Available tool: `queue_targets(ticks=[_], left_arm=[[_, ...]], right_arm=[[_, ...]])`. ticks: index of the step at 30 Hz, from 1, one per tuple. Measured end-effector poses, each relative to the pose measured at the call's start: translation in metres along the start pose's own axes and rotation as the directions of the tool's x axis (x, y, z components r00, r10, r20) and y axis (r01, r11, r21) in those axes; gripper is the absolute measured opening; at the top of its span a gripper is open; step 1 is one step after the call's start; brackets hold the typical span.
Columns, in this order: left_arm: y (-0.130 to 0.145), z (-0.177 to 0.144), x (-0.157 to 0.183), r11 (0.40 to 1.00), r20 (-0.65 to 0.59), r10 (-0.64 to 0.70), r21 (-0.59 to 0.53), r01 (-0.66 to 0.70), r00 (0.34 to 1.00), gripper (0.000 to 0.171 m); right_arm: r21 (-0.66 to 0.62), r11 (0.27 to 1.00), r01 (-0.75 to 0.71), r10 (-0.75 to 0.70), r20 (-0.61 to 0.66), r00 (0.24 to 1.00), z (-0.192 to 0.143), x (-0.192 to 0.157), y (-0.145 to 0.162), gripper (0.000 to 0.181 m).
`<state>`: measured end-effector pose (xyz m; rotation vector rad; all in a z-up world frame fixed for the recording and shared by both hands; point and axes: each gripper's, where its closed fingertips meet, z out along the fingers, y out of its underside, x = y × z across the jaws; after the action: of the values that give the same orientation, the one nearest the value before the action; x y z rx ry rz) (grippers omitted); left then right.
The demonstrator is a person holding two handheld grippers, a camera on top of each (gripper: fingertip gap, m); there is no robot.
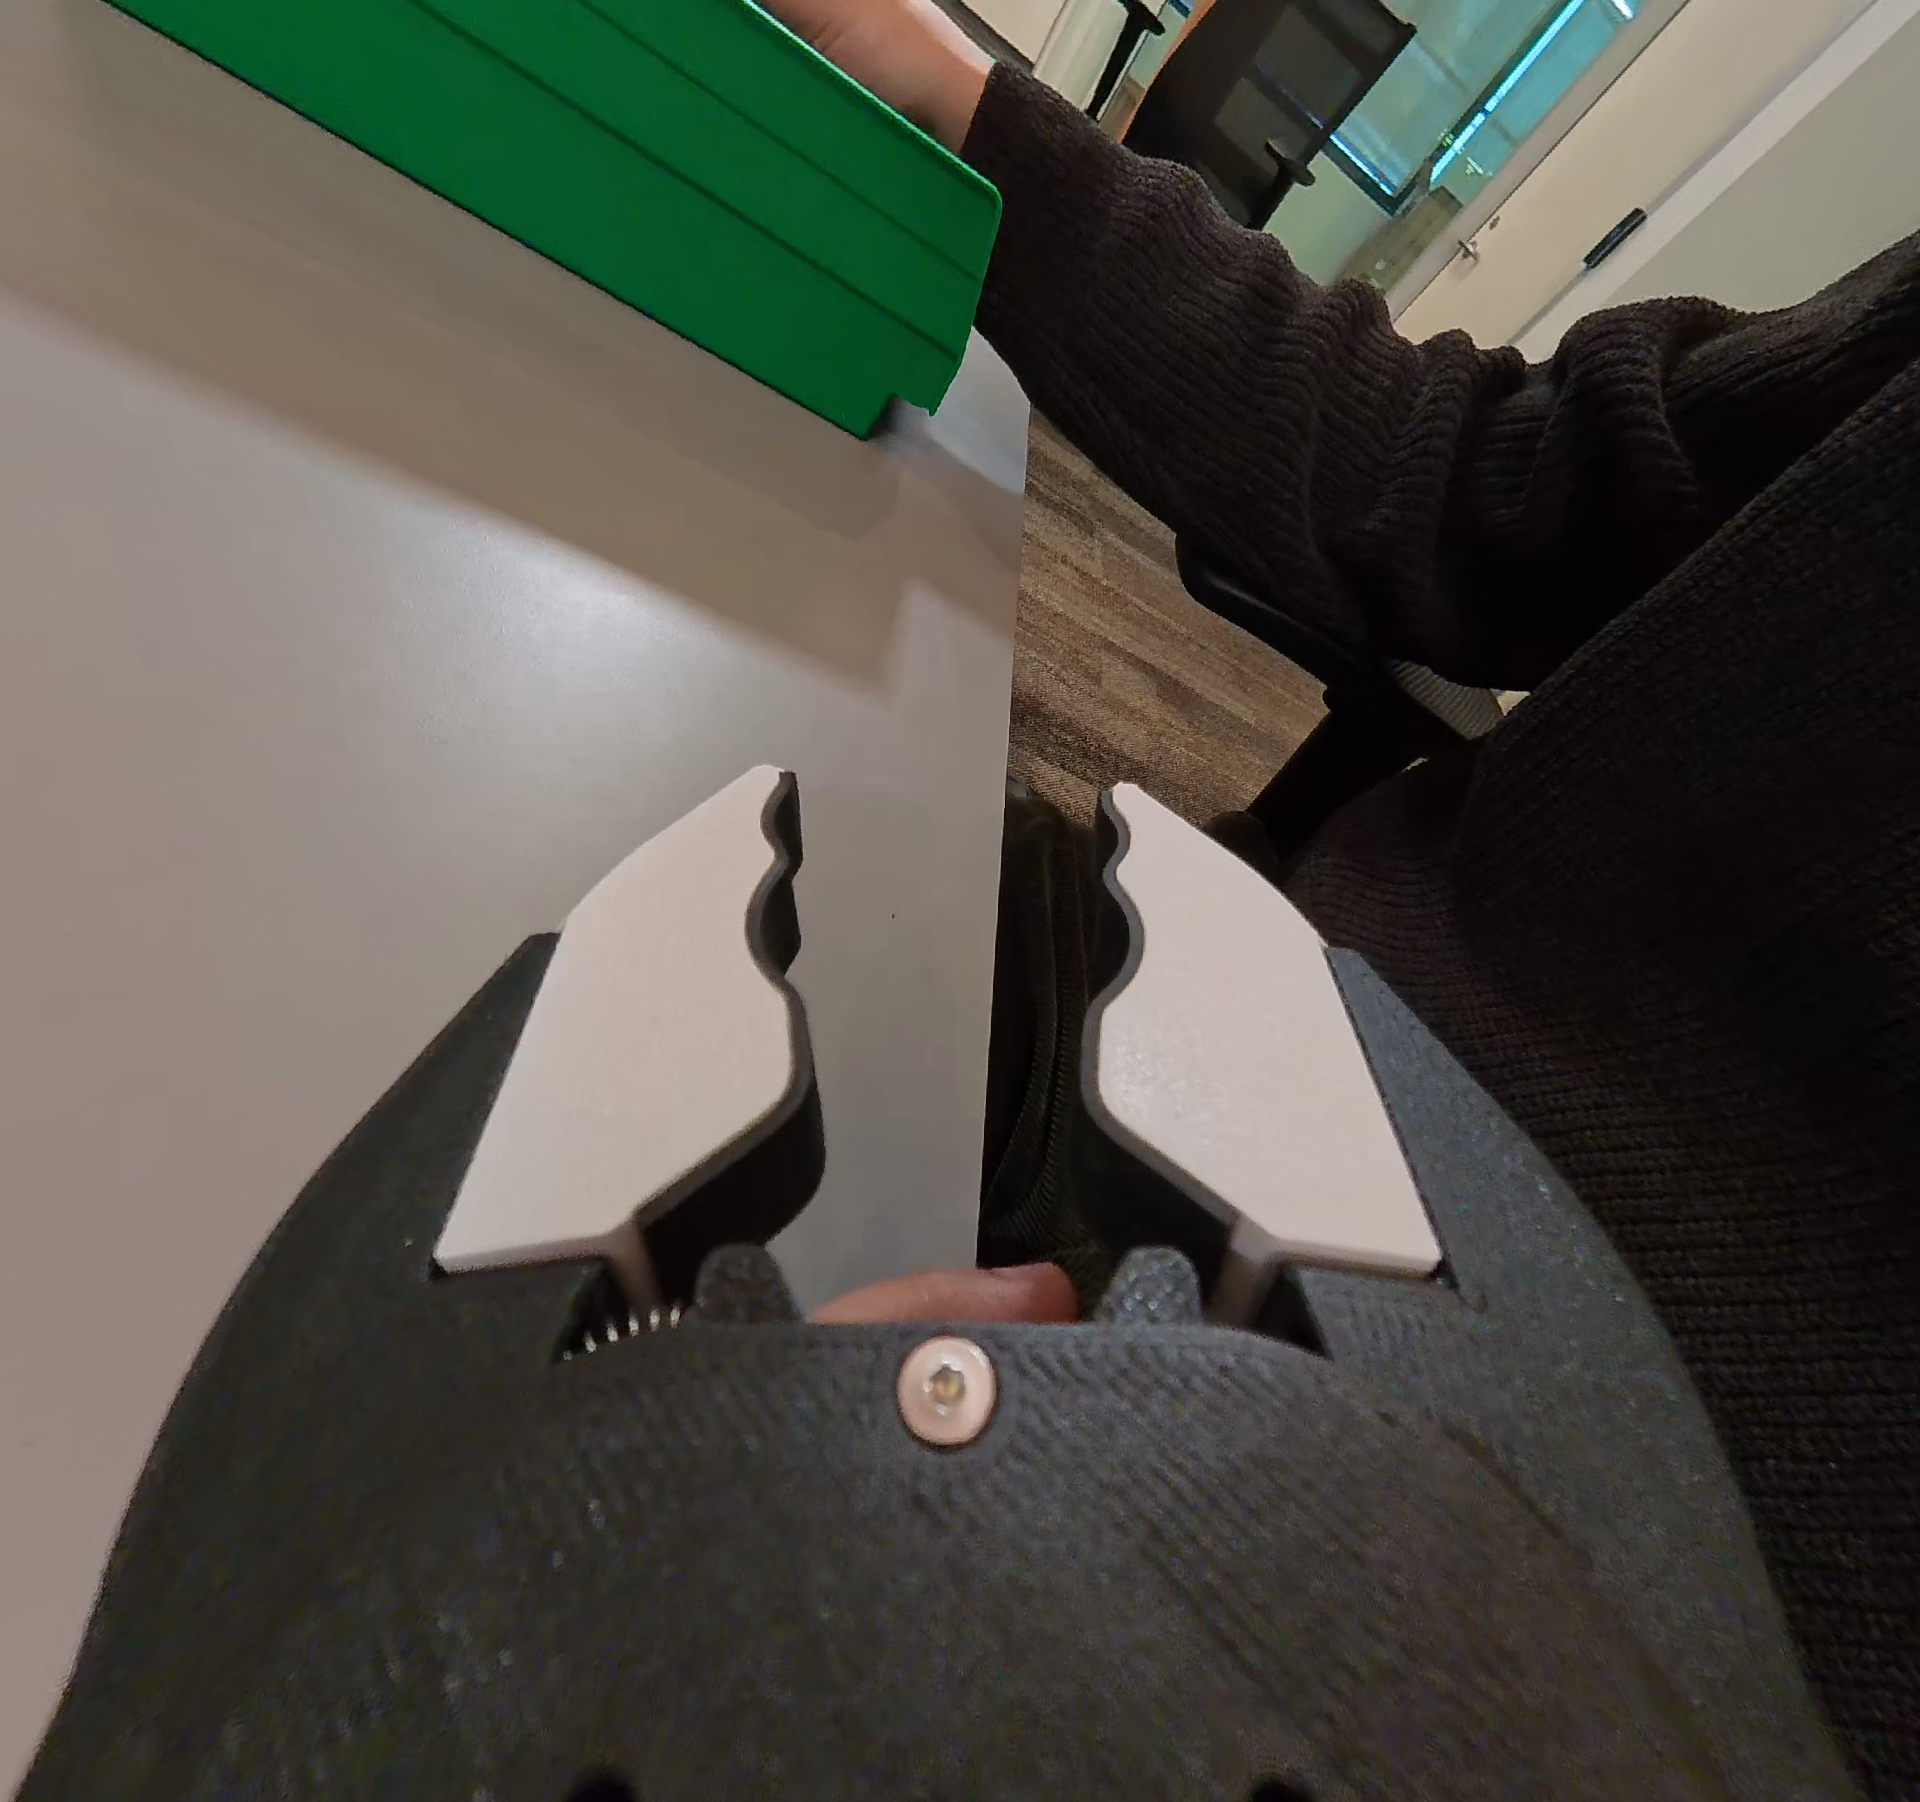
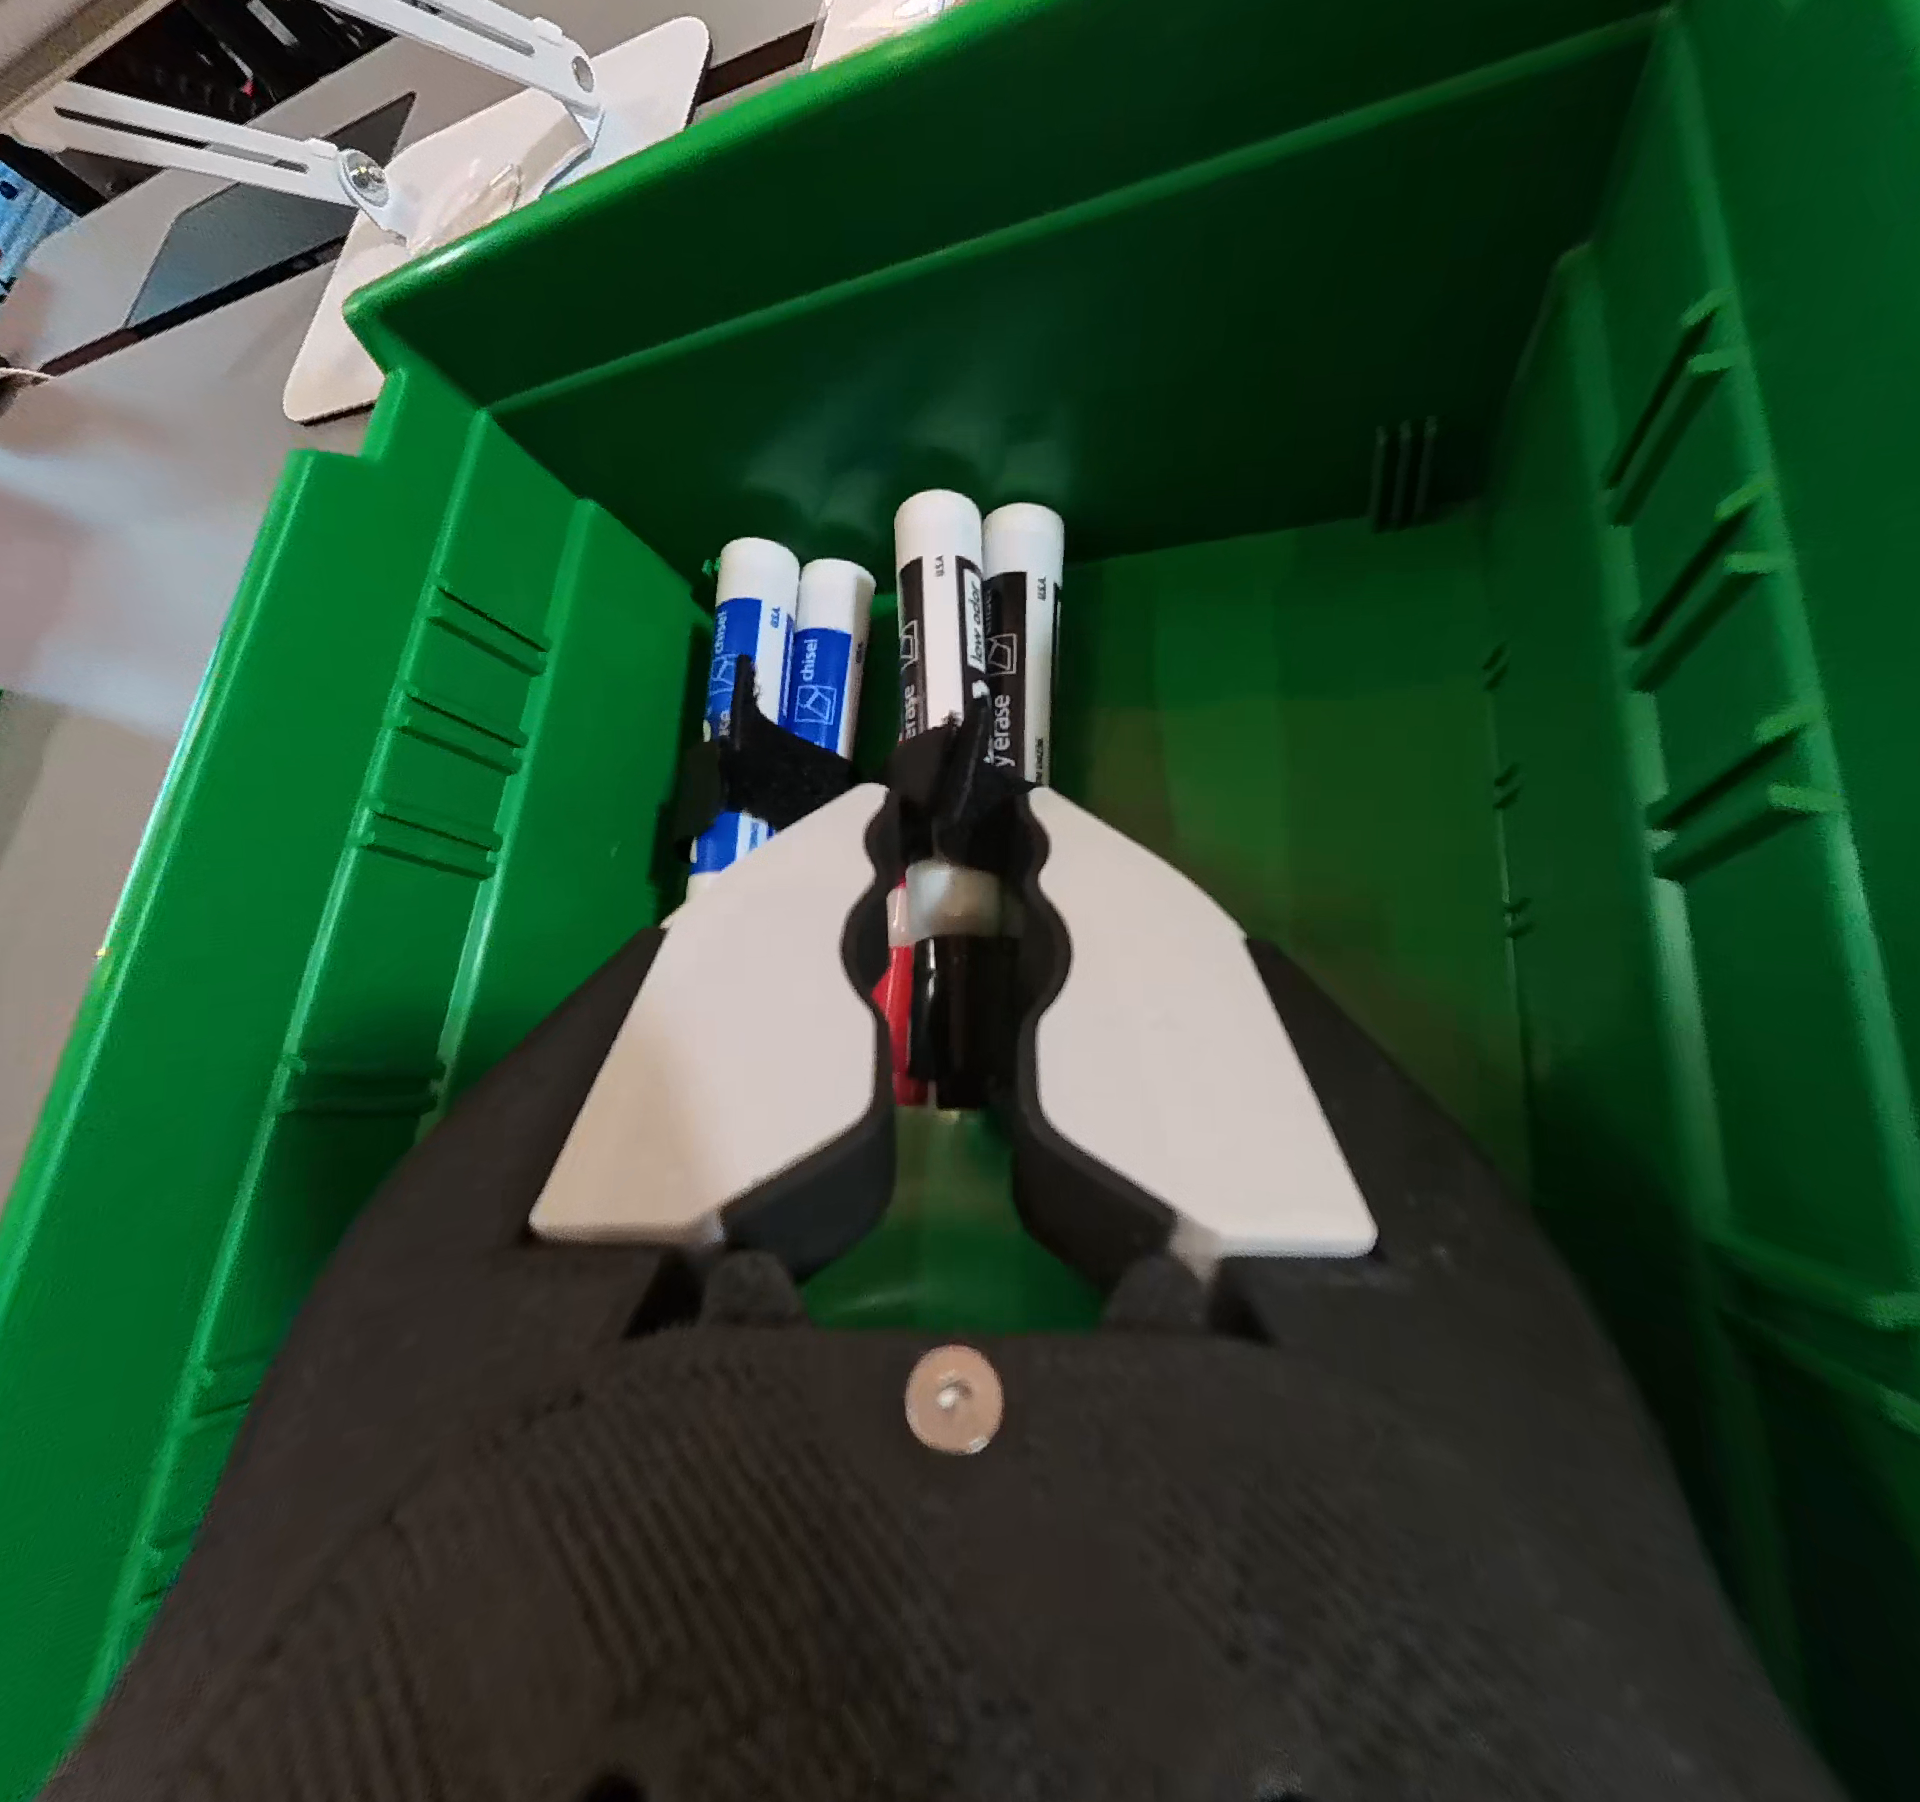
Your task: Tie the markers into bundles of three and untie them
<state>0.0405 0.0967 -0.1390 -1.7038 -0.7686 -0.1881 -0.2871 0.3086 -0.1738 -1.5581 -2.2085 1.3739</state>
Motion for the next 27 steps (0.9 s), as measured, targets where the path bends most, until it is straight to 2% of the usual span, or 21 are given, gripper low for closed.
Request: queue_targets(ticks=[7, 14, 18, 27], left_arm=[[0.0016, -0.0011, -0.0003, 1.000, 0.006, -0.001, -0.002, 0.001, 1.000, 0.055], [0.0031, -0.0012, -0.0003, 1.000, 0.011, -0.001, -0.008, 0.001, 1.000, 0.055], [0.0041, -0.0007, -0.0004, 1.000, 0.011, -0.001, -0.013, 0.001, 1.000, 0.056], [0.0049, 0.0005, 0.0011, 1.000, 0.008, 0.003, -0.020, -0.002, 1.000, 0.056]], right_arm=[[0.015, 1.000, -0.008, 0.008, 0.008, 1.000, 0.0001, -0.0016, -0.0048, 0.011], [0.008, 1.000, -0.001, 0.001, 0.006, 1.000, 0.0019, -0.0027, -0.0037, 0.017], [0.006, 1.000, 0.002, -0.002, 0.000, 1.000, 0.0016, -0.0027, -0.0037, 0.012], [0.007, 0.996, 0.094, -0.094, -0.014, 0.995, 0.0014, -0.0054, -0.0047, 0.005]])
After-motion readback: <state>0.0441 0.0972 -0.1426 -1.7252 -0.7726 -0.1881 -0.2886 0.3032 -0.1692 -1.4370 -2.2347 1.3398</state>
